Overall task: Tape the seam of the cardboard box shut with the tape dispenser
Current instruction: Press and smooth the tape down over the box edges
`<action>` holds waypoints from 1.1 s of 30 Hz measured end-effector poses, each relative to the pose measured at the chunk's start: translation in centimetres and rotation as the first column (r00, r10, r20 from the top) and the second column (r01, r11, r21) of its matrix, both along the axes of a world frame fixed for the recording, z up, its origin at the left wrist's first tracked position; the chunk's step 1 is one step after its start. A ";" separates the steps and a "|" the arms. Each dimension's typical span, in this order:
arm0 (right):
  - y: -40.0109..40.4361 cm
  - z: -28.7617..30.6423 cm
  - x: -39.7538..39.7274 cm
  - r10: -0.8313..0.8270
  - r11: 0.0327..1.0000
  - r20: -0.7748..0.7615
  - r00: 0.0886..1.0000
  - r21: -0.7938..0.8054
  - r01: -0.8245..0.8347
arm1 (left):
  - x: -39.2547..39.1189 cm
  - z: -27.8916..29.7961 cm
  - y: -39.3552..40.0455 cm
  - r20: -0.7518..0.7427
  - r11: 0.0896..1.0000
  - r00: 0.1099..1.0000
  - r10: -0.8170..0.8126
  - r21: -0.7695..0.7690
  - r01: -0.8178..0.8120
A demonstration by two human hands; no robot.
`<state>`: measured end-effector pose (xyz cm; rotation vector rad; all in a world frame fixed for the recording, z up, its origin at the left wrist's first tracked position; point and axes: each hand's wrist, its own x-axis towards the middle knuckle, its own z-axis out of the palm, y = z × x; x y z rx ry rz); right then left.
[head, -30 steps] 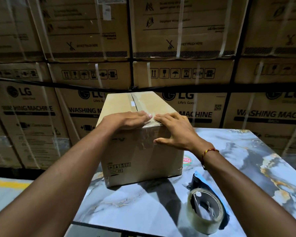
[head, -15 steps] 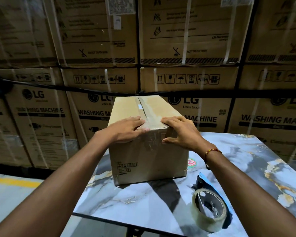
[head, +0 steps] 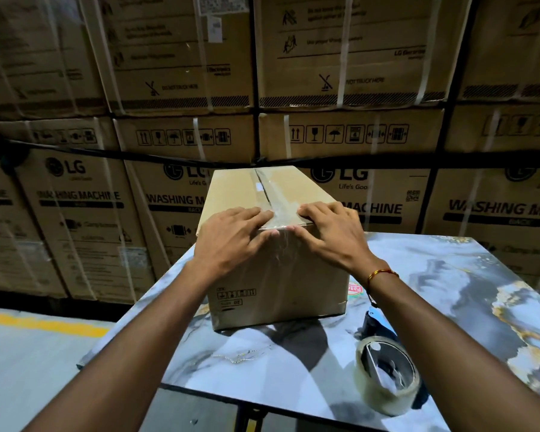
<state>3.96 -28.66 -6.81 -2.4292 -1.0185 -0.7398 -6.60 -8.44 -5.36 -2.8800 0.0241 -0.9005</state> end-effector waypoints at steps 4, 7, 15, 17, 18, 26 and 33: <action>0.3 -0.6 0.2 -0.039 0.999 0.100 0.994 -0.015 0.041 | 0.2 -0.1 0.9 0.012 0.996 0.996 -0.084 -0.044 0.084; 0.0 -0.7 0.3 -0.032 0.995 0.159 0.987 -0.087 0.047 | 0.1 0.2 1.0 0.000 0.994 0.994 -0.107 -0.030 0.107; -0.7 -1.6 -0.5 -0.041 0.972 0.219 0.975 -0.217 0.090 | -0.8 -0.8 -0.4 -0.043 0.991 0.998 0.034 0.128 -0.028; -0.9 -1.7 -0.6 -0.032 0.971 0.221 0.975 -0.225 0.083 | -0.9 -1.4 -0.8 -0.010 0.988 0.997 0.075 0.138 -0.072; -0.9 -1.6 -0.8 -0.034 0.975 0.218 0.975 -0.206 0.080 | -0.9 -1.6 -1.0 0.006 0.986 0.995 0.096 0.133 -0.096; -0.4 -1.9 -0.9 -0.071 0.980 0.237 0.969 -0.162 0.112 | -0.8 -3.6 -1.6 0.145 0.989 0.981 0.131 0.053 -0.140; -1.0 -1.8 -1.0 -0.054 0.974 0.225 0.973 -0.202 0.101 | -0.4 -4.1 -2.1 0.185 0.983 0.968 0.171 0.032 -0.180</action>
